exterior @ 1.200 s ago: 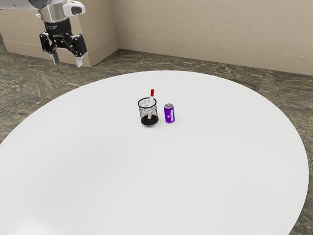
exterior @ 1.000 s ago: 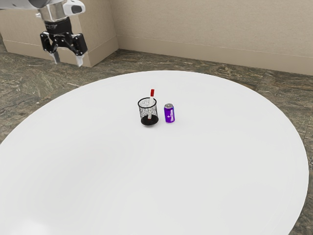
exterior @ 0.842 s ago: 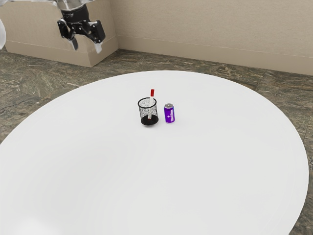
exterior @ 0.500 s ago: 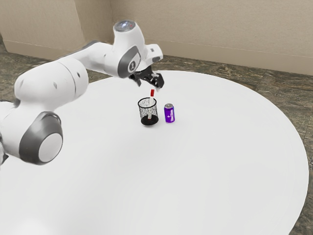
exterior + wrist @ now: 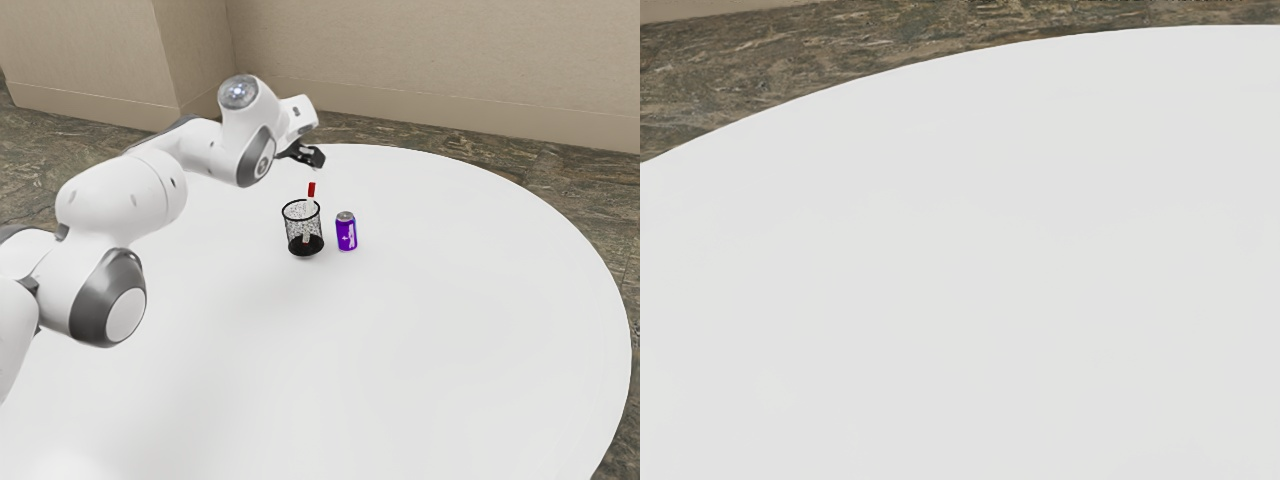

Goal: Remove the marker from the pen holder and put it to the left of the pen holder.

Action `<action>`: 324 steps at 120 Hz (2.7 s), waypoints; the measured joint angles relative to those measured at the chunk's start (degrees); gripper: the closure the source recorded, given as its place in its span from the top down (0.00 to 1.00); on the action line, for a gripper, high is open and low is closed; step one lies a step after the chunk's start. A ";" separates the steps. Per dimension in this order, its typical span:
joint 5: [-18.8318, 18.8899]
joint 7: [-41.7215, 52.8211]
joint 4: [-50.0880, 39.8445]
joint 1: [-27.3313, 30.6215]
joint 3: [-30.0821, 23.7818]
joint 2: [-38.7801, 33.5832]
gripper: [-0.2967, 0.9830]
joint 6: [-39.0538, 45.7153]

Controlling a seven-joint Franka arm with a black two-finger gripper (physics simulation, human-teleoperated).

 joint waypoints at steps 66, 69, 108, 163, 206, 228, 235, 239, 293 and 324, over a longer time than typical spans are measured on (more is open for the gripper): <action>0.66 -0.03 3.04 5.48 -7.74 8.24 0.75 6.94; 0.66 -0.02 3.05 5.57 -7.92 8.54 0.75 7.06; 0.64 0.10 5.33 6.45 -11.46 10.31 0.63 7.94; 0.88 -0.57 5.51 6.96 -11.26 10.15 0.21 8.20; 1.65 -3.38 -4.69 5.18 -7.12 -10.42 0.17 4.78; 3.06 -6.82 -5.22 1.08 7.47 -17.12 0.18 -21.61; 4.90 -7.62 -5.80 1.50 9.00 -16.64 0.17 -31.52; 5.79 -7.97 -6.63 1.80 9.43 -16.19 0.18 -36.30; 11.18 -11.84 -8.43 3.62 9.35 -2.15 0.18 -65.66; 11.27 -12.09 -7.88 4.95 6.77 -2.02 0.18 -68.90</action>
